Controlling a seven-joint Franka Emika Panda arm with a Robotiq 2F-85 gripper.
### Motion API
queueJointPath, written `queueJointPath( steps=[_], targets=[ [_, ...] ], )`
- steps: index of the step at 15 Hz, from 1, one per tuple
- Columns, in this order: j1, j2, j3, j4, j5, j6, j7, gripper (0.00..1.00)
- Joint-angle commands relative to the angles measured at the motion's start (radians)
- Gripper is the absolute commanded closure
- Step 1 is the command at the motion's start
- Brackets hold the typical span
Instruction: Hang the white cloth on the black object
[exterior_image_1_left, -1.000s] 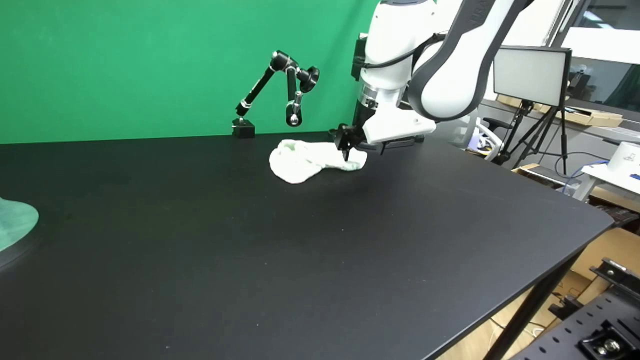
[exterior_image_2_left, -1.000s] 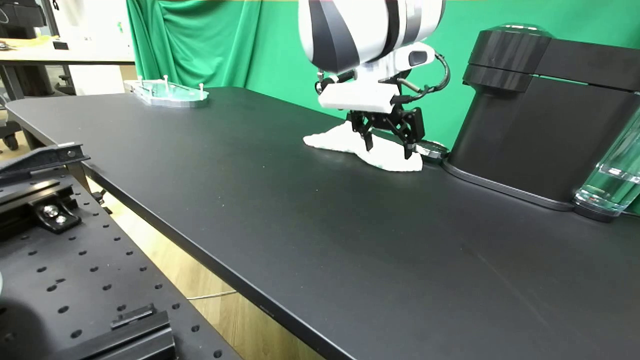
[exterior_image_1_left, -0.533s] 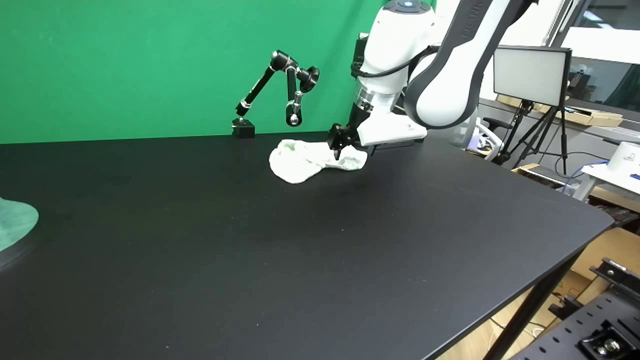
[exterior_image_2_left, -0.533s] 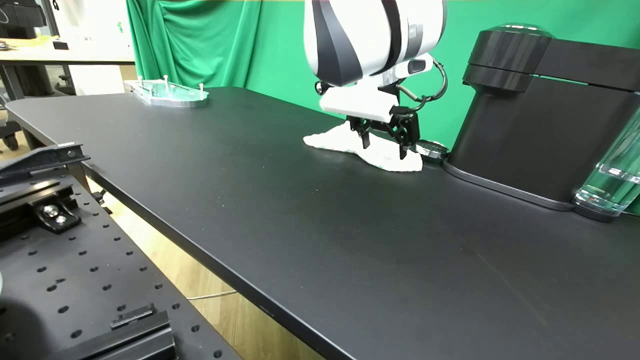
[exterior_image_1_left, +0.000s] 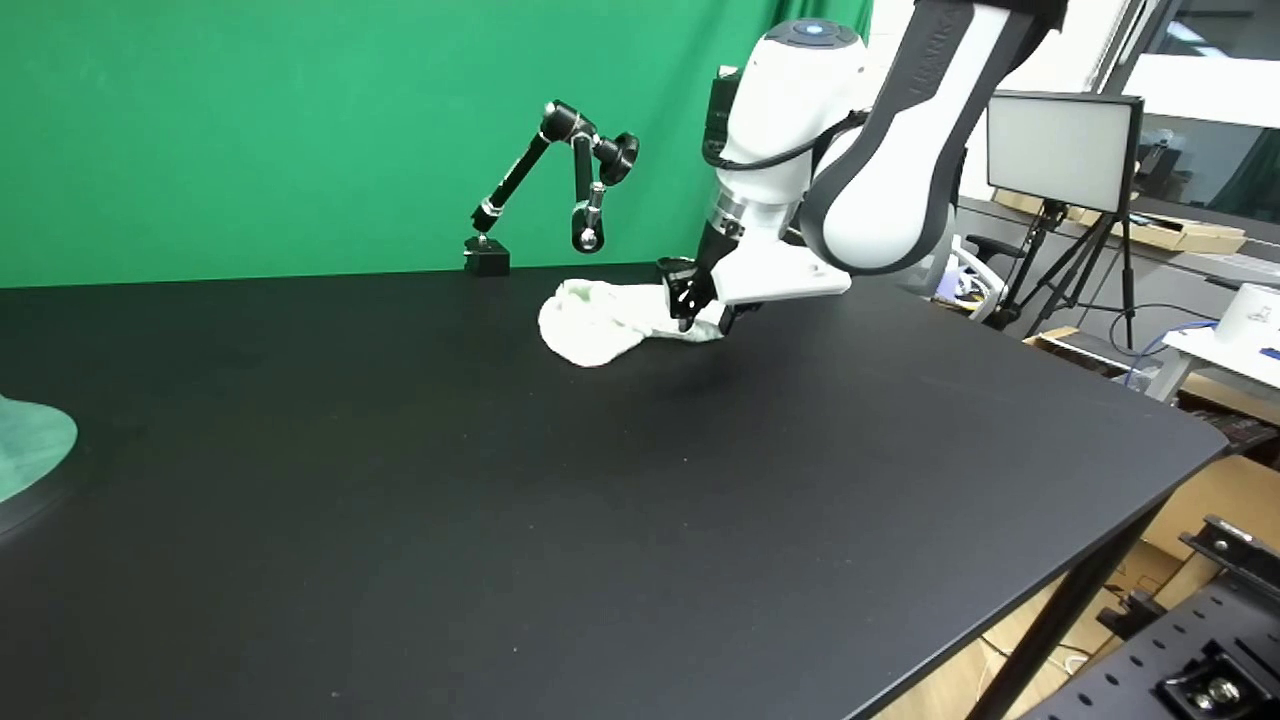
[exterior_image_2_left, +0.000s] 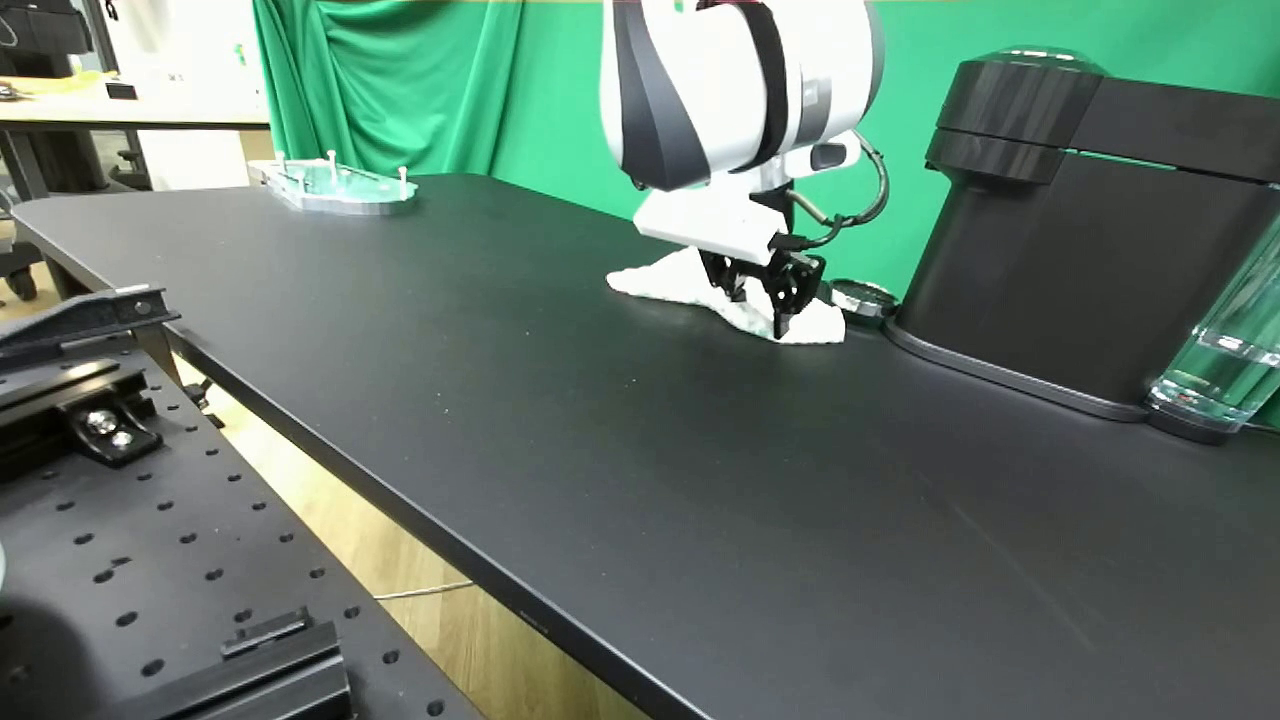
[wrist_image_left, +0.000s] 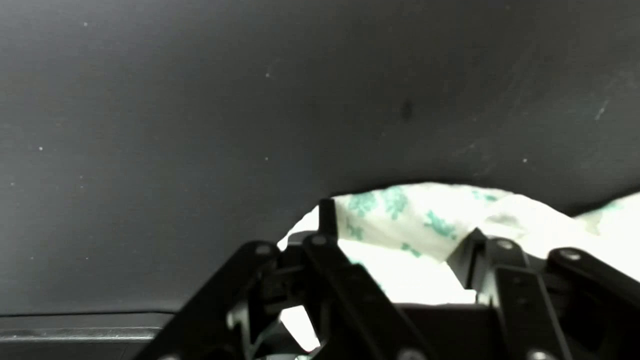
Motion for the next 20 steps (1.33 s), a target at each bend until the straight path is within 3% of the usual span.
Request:
queueJointPath(
  steps=[1,5,12,20],
  targets=[
    [-0.025,-0.005,0.022,0.013,0.014,-0.006,-0.013,0.75],
    [-0.015,-0.021,0.016,0.014,0.014,-0.006,-0.01,0.99],
    [0.05,-0.124,-0.007,0.007,-0.004,0.001,-0.001,1.0],
    [0.098,-0.217,0.1,-0.001,0.0,0.041,-0.036,1.0]
  ],
)
